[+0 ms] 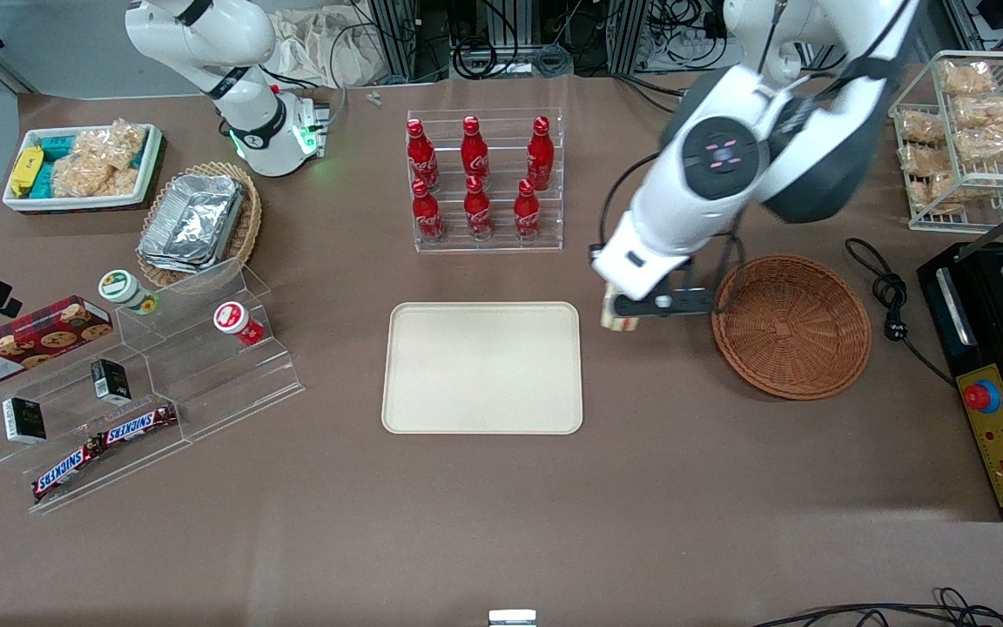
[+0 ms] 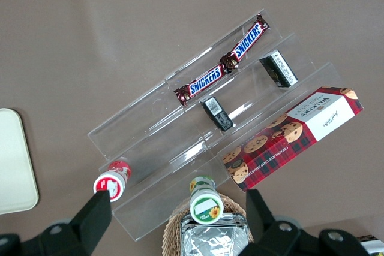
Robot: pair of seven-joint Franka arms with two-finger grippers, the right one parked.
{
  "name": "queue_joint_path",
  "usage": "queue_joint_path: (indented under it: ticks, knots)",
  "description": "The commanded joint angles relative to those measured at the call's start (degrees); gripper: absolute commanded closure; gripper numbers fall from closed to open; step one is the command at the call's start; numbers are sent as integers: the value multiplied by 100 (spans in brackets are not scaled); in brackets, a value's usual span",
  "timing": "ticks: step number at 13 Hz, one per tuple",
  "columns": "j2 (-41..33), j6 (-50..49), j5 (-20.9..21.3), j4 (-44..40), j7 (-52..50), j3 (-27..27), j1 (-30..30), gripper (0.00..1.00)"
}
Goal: Place sandwich from basket to tray
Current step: 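Lift the sandwich and carry it with the left gripper to the cream tray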
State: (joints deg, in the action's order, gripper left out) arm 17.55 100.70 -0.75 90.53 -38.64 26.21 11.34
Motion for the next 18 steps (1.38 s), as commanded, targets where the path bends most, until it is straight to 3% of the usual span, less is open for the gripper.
queue_joint_path:
  ticks: [1,4,10,12,16,18]
  knots:
    - [572,335,477,-229,-642,-28,507,100]
    - [1091,871,672,-255,-1198,-28,711,100]
    - [1654,1540,866,-290,-1243,-46,817,100]
    - [2101,1952,892,-658,-1278,-63,921,100]
    - [2735,2288,1629,-827,-1479,-177,1089,100]
    - [2788,2296,1780,-835,-1489,-186,1063,100]
